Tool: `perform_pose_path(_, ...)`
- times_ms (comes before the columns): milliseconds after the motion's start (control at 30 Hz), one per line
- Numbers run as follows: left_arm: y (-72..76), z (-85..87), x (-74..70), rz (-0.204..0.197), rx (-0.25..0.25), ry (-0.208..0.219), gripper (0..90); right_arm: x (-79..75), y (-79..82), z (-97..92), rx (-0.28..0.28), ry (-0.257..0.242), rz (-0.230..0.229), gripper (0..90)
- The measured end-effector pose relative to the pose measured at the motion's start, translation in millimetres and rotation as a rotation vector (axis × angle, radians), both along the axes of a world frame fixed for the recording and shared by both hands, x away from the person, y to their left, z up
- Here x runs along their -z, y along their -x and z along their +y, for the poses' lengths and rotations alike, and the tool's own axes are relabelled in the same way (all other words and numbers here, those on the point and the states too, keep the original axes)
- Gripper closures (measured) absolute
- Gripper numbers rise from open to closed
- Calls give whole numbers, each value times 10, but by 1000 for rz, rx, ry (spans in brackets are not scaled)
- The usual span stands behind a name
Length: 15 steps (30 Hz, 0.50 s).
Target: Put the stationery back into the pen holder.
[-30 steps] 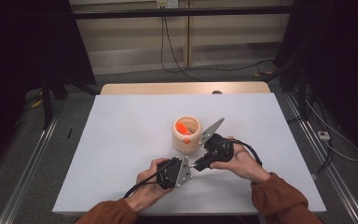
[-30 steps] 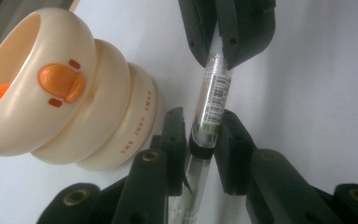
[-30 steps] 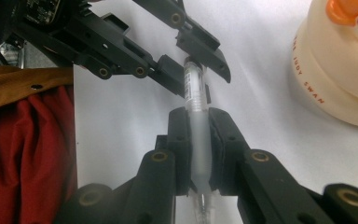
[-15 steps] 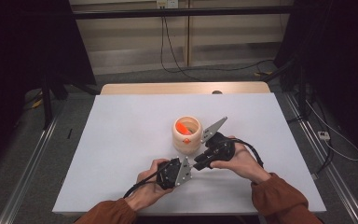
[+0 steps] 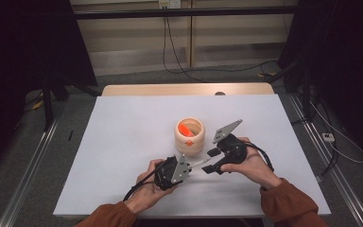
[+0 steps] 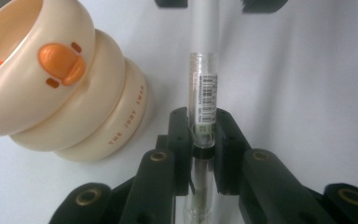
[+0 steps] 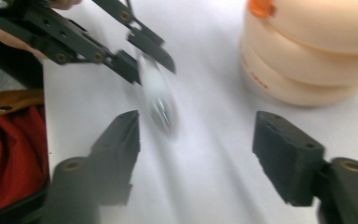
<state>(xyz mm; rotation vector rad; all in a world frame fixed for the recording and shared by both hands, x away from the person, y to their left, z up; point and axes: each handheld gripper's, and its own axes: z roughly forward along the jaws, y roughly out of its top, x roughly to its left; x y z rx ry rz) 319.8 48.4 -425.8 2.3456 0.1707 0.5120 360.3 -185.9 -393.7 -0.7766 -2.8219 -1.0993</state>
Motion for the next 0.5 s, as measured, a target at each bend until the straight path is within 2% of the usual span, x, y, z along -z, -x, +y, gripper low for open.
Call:
perform_pose_path(167, -54, 70, -2, 55, -25, 30, 798, 37, 44, -59, 35, 12, -1, 172)
perform_pose_path(233, -67, 91, -10, 70, -31, 54, 799, 52, 62, -69, 45, 18, -11, 167)
perform_pose_path(367, -85, 145, -32, 118, -36, 115, 799, 78, 69, -112, 85, 14, -30, 117)
perform_pose_path(500, -113, 190, -68, 168, -50, 179, 799, 100, 91, -176, 146, 1, -51, 120)
